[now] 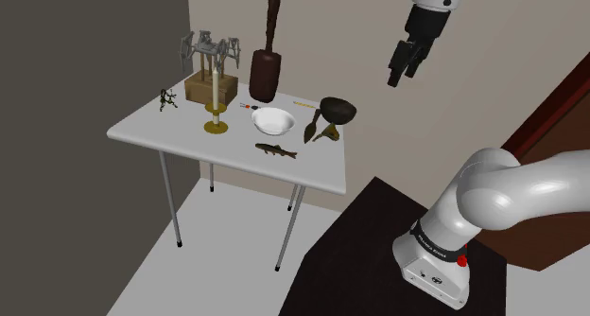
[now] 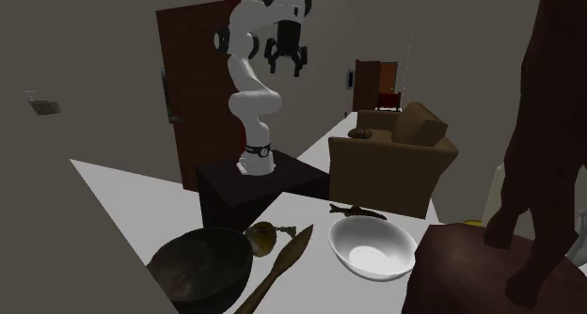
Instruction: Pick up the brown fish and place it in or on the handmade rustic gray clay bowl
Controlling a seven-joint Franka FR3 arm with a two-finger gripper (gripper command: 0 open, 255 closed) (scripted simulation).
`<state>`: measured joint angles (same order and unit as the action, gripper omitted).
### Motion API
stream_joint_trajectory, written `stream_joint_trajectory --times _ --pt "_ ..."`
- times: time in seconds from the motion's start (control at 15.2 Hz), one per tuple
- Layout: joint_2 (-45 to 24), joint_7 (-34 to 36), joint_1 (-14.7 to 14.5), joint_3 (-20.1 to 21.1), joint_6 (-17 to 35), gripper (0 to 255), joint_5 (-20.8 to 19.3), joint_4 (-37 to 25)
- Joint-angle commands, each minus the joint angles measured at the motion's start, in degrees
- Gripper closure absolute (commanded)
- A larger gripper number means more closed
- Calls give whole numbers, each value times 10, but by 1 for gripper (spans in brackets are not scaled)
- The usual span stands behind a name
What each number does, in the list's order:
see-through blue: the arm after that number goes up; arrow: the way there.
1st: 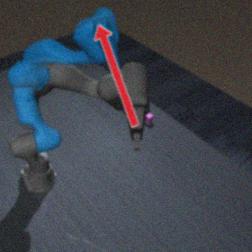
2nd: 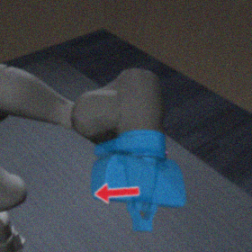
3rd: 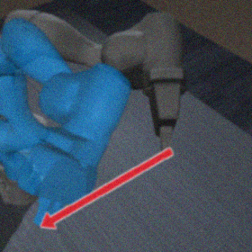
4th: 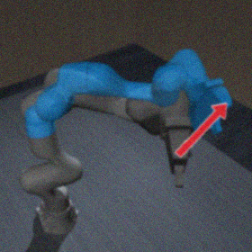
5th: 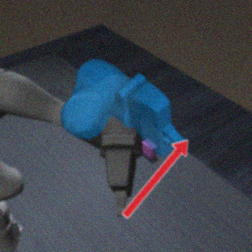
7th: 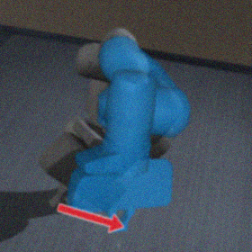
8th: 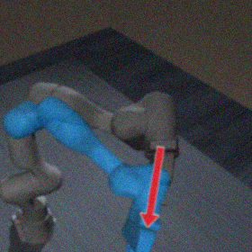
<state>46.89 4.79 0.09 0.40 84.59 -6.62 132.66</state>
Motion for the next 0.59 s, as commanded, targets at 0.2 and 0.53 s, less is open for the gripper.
stream_joint_trajectory --times 0.2,0.53 --pt "-29 -27 -8 -17 62 0 -5 29" --pt "-94 -72 -22 -43 166 0 -10 61"
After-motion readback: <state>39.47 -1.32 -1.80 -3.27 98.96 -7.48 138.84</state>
